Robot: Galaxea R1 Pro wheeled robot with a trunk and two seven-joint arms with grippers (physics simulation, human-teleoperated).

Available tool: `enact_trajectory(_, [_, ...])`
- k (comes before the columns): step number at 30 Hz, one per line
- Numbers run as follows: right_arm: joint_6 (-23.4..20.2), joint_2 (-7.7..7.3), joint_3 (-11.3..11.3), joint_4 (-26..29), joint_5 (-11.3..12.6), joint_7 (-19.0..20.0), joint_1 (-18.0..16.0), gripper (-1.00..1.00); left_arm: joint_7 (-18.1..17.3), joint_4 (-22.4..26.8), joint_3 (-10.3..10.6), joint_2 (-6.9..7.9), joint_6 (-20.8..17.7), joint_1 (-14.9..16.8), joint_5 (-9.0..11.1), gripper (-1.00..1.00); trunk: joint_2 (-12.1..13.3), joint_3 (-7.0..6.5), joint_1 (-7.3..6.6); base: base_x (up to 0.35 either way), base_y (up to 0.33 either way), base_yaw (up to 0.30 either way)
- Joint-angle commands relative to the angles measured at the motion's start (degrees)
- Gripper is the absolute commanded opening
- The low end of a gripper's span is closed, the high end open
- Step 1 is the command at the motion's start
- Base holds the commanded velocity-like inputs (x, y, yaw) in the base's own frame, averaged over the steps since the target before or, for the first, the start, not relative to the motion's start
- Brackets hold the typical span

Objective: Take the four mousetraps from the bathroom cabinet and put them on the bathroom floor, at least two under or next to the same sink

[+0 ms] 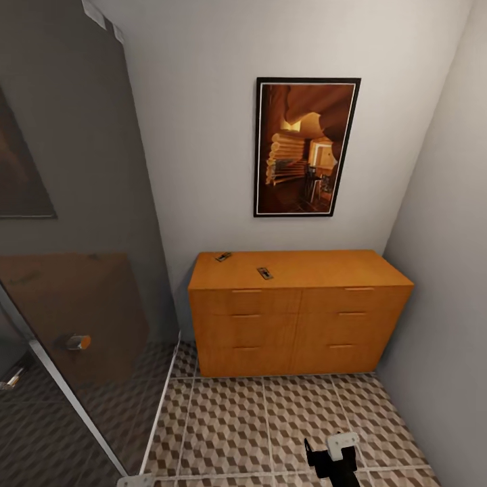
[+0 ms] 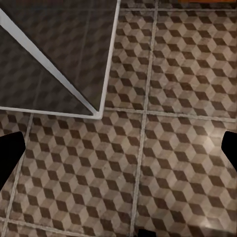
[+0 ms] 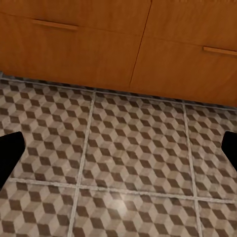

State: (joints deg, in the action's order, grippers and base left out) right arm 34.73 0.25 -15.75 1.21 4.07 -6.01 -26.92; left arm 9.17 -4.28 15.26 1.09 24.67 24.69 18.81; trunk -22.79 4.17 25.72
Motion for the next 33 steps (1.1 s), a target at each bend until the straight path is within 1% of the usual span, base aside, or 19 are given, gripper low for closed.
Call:
enact_trajectory(1, [0.17,0.02,-0.51,-0.07,0.41,-0.23,-0.06,1.00,0.11,-0.20,0.48,-0.03,0.29,0.10,0.26,1.00,-0.12,0.13,0.06,0.239,0.000,0.000])
enact_trajectory(15, [0.16,0.02,-0.51,-0.07,0.41,-0.23,-0.06,1.00,0.10,-0.20,0.50,-0.03,0.29,0.10,0.26,1.00,-0.12,0.13,0.06,0.252,0.000,0.000])
enact_trajectory(21, [0.20,0.00,-0.51,-0.03,0.41,-0.23,-0.06,1.00,0.08,-0.20,0.50,-0.03,0.29,0.10,0.26,1.00,-0.12,0.13,0.06,0.071,0.000,0.000])
enact_trajectory(33, [0.16,-0.08,-0.52,0.93,0.26,-0.49,-0.06,1.00,0.13,-0.20,0.49,-0.03,0.29,0.10,0.26,1.00,-0.12,0.13,0.06,0.009,0.000,0.000])
